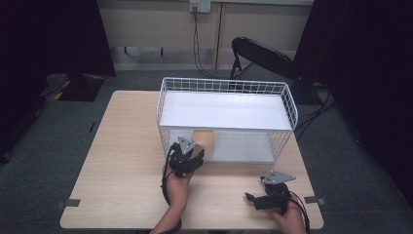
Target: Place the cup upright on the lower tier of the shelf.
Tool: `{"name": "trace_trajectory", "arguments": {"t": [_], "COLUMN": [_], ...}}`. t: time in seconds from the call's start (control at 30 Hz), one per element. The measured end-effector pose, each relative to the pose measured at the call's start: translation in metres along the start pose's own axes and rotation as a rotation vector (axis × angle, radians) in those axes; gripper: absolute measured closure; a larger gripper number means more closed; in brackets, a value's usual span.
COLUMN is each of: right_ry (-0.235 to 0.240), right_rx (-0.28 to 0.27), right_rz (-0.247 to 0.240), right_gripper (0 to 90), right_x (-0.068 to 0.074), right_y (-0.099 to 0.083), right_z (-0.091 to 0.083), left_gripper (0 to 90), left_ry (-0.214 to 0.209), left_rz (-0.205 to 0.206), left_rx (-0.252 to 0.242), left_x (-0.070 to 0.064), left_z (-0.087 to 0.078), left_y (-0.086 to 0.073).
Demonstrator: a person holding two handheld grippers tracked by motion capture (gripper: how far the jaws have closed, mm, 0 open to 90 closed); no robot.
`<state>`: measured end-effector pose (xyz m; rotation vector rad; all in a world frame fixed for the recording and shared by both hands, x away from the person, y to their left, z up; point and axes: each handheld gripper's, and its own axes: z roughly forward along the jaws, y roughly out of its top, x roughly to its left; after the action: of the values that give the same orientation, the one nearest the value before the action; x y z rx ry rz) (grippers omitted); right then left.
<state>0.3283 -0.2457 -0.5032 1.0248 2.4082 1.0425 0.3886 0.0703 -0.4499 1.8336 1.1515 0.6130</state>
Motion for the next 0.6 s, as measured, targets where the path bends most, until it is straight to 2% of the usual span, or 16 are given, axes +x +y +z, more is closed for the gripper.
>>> {"name": "trace_trajectory", "arguments": {"t": [0.17,0.33,0.4,0.43,0.47,0.5,0.6], "right_ry": [0.000,0.000,0.000,0.000,0.000,0.000,0.000], "right_rx": [0.000,0.000,0.000,0.000,0.000,0.000,0.000], "right_rz": [0.000,0.000,0.000,0.000,0.000,0.000,0.000], "right_gripper": [12.2,12.2,12.2,12.2,12.2,12.2,12.2], "right_x": [0.0000,0.0000,0.0000,0.0000,0.0000,0.0000,0.0000], "right_y": [0.0000,0.0000,0.0000,0.0000,0.0000,0.0000,0.0000], "right_z": [0.0000,0.0000,0.0000,0.0000,0.0000,0.0000,0.0000], "left_gripper": [57.9,57.3,51.7,51.7,43.0,39.0,30.4], "left_ry": [0.004,0.007,0.003,0.003,-0.008,-0.018,-0.041], "left_rz": [-0.008,-0.010,-0.017,-0.017,-0.024,-0.033,-0.013], "left_rx": [-0.001,-0.006,-0.003,-0.003,-0.006,-0.012,-0.017], "left_x": [0.0015,0.0040,0.0054,0.0063,0.0068,0.0065,0.0061], "left_z": [0.0025,0.0025,0.0018,0.0009,-0.0004,-0.0015,-0.0050], "left_y": [0.0009,0.0006,0.0000,-0.0005,-0.0018,-0.0024,-0.0036]}}
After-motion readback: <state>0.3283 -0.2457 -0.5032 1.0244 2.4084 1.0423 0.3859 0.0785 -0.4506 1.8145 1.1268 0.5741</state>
